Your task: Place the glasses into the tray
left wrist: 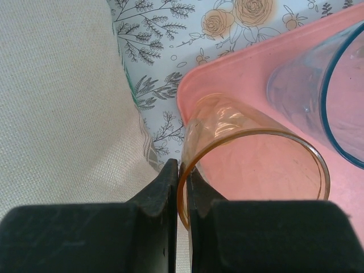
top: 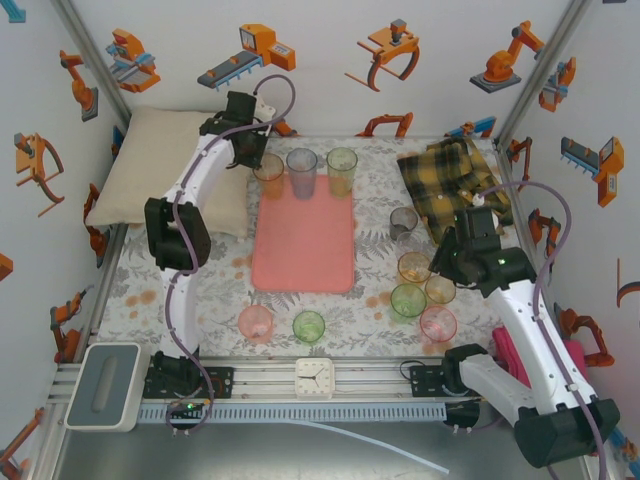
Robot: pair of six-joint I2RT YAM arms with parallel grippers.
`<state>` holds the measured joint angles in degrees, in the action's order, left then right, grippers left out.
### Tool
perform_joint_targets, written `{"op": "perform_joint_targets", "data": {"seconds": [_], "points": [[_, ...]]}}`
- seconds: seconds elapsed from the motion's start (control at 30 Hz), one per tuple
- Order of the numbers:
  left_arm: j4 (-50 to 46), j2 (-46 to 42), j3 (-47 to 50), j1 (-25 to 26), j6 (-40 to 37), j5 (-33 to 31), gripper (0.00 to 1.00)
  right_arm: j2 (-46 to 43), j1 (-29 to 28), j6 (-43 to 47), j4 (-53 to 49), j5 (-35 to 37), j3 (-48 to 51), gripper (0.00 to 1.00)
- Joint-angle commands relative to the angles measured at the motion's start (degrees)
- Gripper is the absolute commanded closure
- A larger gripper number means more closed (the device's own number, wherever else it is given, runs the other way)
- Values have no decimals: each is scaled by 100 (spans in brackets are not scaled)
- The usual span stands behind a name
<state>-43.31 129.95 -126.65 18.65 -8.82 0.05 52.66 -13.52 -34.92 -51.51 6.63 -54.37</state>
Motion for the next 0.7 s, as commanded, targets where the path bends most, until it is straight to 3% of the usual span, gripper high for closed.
{"op": "perform_joint_targets", "data": {"seconds": [0.0, 0.67], "points": [[-103, 118, -219, -17, 107, 138, 84, 7, 42, 5, 112, -47, -39, 58], [-190, -211, -281, -20, 43, -5, 37, -32, 49, -2, 103, -48, -74, 58]]}}
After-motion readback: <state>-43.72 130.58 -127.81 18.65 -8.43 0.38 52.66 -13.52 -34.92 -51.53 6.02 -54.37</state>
